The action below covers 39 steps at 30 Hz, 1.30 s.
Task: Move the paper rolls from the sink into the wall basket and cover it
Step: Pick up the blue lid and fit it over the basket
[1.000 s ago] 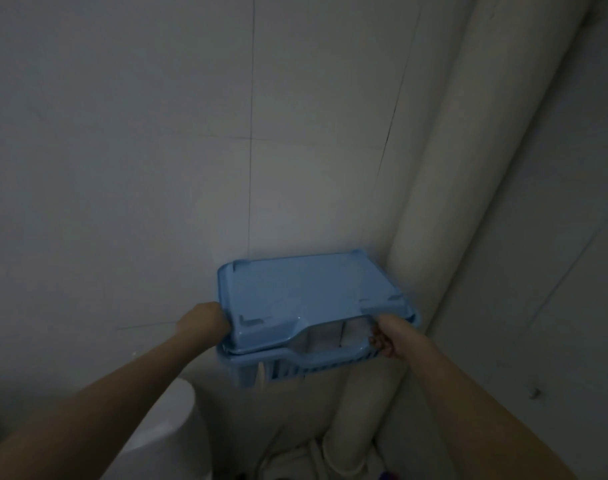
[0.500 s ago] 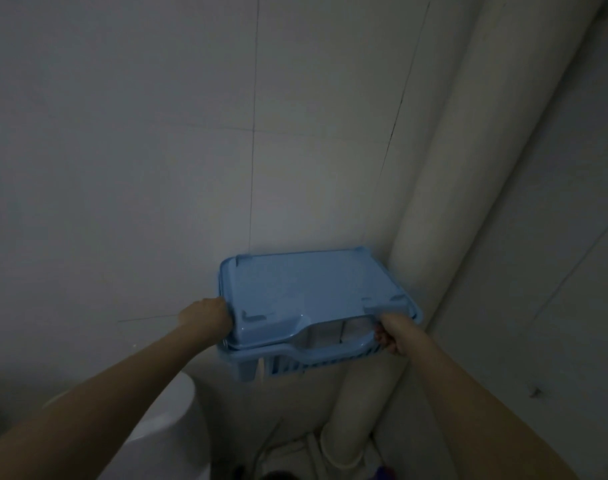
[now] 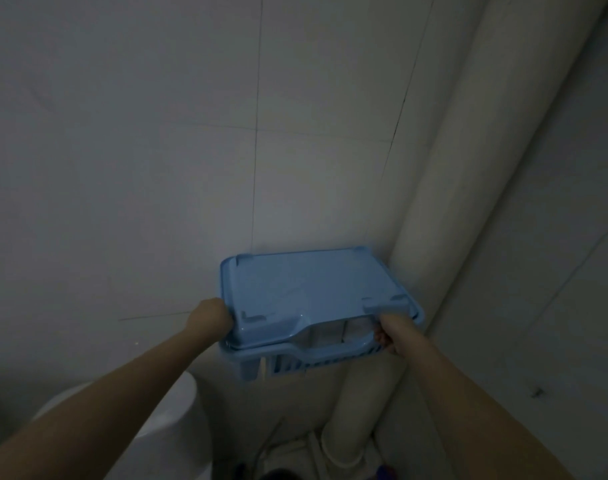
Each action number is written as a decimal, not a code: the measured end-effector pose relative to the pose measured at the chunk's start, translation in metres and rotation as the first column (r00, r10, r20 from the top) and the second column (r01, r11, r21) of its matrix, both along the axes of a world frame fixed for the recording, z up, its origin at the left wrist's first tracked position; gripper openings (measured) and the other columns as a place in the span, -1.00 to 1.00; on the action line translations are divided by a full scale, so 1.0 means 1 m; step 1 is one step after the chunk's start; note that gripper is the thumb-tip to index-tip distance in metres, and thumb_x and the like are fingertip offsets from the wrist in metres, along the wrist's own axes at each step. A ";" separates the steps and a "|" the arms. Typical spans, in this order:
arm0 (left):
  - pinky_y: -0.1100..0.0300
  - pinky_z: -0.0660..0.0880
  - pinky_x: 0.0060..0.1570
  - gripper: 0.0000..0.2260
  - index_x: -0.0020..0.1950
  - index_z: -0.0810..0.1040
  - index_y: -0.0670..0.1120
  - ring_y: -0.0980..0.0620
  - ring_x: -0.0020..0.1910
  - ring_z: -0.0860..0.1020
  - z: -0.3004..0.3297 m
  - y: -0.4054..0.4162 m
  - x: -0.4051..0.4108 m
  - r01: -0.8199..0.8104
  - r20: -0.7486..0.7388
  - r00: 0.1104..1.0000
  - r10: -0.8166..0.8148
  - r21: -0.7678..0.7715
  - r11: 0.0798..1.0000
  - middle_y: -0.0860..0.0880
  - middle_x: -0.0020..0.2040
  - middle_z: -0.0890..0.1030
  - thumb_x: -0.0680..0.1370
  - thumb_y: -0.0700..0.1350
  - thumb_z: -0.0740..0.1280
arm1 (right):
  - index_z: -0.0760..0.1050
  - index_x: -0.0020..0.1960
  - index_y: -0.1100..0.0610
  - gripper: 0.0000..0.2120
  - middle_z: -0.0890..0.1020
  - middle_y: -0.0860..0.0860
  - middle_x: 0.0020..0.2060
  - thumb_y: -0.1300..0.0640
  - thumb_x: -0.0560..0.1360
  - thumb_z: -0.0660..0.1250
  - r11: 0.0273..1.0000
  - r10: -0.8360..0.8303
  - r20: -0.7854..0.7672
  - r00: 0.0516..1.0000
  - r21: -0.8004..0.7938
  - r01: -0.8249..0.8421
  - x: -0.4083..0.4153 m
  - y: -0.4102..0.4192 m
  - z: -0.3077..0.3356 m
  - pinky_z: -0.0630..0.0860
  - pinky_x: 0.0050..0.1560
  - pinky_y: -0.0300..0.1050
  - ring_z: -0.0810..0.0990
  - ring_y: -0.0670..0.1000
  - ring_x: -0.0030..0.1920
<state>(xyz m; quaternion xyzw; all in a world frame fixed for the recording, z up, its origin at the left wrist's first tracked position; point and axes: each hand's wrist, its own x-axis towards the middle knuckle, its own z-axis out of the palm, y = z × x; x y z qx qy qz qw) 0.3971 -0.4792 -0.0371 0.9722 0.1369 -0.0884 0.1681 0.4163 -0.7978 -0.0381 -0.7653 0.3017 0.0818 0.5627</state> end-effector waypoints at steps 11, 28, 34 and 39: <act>0.05 0.52 0.05 -0.75 0.14 0.50 -0.31 -0.19 0.10 0.58 0.005 -0.001 -0.005 0.027 0.000 1.000 -0.027 0.004 1.000 -0.25 0.14 0.59 0.56 -0.21 0.16 | 0.37 -0.28 0.23 -0.70 0.43 0.13 -0.46 0.20 0.61 0.12 1.000 -0.017 -0.012 1.000 -0.001 0.017 -0.002 0.004 0.006 0.23 -0.71 -0.47 0.40 -0.03 -0.68; -0.01 0.48 0.19 -0.65 0.33 0.34 -0.20 -0.19 0.22 0.51 0.047 -0.001 -0.030 0.115 0.053 0.992 -0.119 0.067 0.991 -0.21 0.28 0.48 0.56 -0.15 0.16 | 0.40 -0.43 0.29 -0.68 0.48 0.19 -0.47 0.34 0.50 0.16 0.912 0.195 0.055 0.979 -0.378 -0.160 -0.022 0.024 0.061 0.37 -0.35 -0.11 0.43 0.10 -0.45; 0.06 0.44 0.21 -0.62 0.37 0.39 -0.18 -0.15 0.29 0.48 0.081 0.012 -0.043 0.132 0.126 0.982 -0.142 0.083 0.988 -0.18 0.34 0.47 0.56 -0.14 0.19 | 0.41 -0.42 0.25 -0.67 0.52 0.13 -0.49 0.27 0.52 0.14 0.854 0.310 0.123 0.943 -0.471 -0.220 -0.023 0.057 0.098 0.32 -0.55 -0.30 0.44 0.02 -0.54; 0.06 0.47 0.15 -0.67 0.24 0.47 -0.27 -0.18 0.22 0.51 0.118 0.031 -0.047 0.149 0.157 0.974 -0.161 0.087 0.985 -0.23 0.27 0.51 0.54 -0.13 0.20 | 0.41 -0.41 0.23 -0.61 0.53 0.10 -0.52 0.16 0.56 0.11 0.818 0.393 0.171 0.904 -0.513 -0.259 -0.020 0.092 0.131 0.19 -0.71 -0.52 0.43 -0.03 -0.62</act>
